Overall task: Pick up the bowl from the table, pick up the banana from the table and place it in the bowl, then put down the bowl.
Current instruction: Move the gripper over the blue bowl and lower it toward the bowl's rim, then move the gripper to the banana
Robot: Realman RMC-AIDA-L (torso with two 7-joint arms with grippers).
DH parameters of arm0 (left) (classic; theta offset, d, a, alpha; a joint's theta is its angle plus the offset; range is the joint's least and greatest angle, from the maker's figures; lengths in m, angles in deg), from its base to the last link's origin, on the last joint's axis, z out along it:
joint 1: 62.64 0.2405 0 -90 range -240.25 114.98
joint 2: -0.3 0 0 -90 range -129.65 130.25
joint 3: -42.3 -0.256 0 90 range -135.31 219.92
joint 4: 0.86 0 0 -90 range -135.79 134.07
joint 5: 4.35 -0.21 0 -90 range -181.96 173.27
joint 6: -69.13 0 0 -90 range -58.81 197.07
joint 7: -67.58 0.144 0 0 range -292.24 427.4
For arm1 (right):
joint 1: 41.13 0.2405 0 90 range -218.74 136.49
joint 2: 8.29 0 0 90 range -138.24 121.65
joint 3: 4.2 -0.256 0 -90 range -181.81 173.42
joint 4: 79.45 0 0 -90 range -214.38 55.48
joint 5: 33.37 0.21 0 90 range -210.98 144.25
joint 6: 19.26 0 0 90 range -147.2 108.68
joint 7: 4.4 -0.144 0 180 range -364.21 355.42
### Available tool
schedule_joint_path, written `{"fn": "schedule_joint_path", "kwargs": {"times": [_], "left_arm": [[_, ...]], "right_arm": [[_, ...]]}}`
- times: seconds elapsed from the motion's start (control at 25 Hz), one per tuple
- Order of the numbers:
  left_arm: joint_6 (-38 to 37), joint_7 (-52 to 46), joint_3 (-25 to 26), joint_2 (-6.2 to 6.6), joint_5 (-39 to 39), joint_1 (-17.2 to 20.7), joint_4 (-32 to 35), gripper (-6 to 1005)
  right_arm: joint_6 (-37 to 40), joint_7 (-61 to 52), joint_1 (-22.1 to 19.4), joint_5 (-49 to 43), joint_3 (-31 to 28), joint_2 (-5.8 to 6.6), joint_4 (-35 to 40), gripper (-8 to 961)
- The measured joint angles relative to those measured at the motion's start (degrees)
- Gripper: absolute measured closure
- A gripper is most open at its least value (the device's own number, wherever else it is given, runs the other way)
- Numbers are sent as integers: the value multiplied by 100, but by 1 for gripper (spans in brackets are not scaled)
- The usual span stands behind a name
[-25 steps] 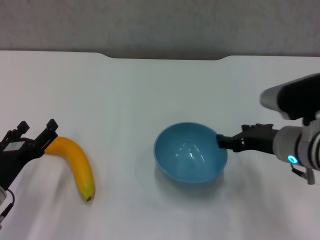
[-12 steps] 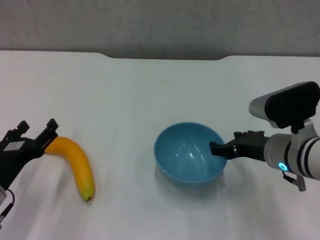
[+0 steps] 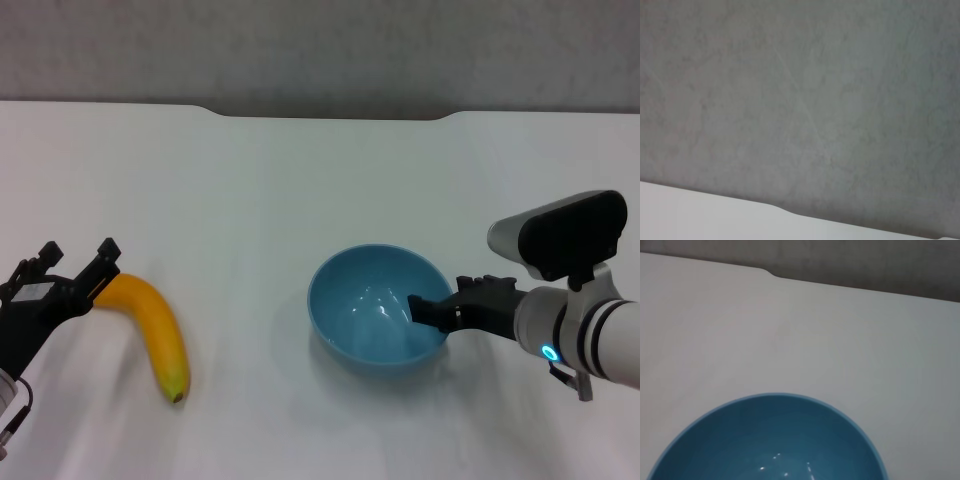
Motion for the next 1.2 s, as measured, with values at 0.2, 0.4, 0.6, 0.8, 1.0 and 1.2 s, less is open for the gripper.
{"fn": "schedule_joint_path", "kwargs": {"times": [0.2, 0.4, 0.6, 0.8, 1.0, 1.2], "left_arm": [[0, 3, 0, -3, 0, 0, 0, 119], [0, 6, 0, -4, 0, 4, 0, 119], [1, 8, 0, -10, 0, 7, 0, 119], [3, 8, 0, -12, 0, 28, 0, 118], [7, 8, 4, -12, 0, 49, 0, 118], [9, 8, 11, -13, 0, 56, 0, 118]], "right_arm": [[57, -42, 10, 4, 61, 1, -125, 191], [107, -42, 33, 5, 64, 4, -232, 196], [116, -42, 41, 5, 68, 4, -268, 202], [170, -15, 48, 5, 77, 4, -297, 374], [429, -8, -82, 4, 86, 4, -275, 534], [497, -8, -117, 5, 106, 4, -267, 658]]}}
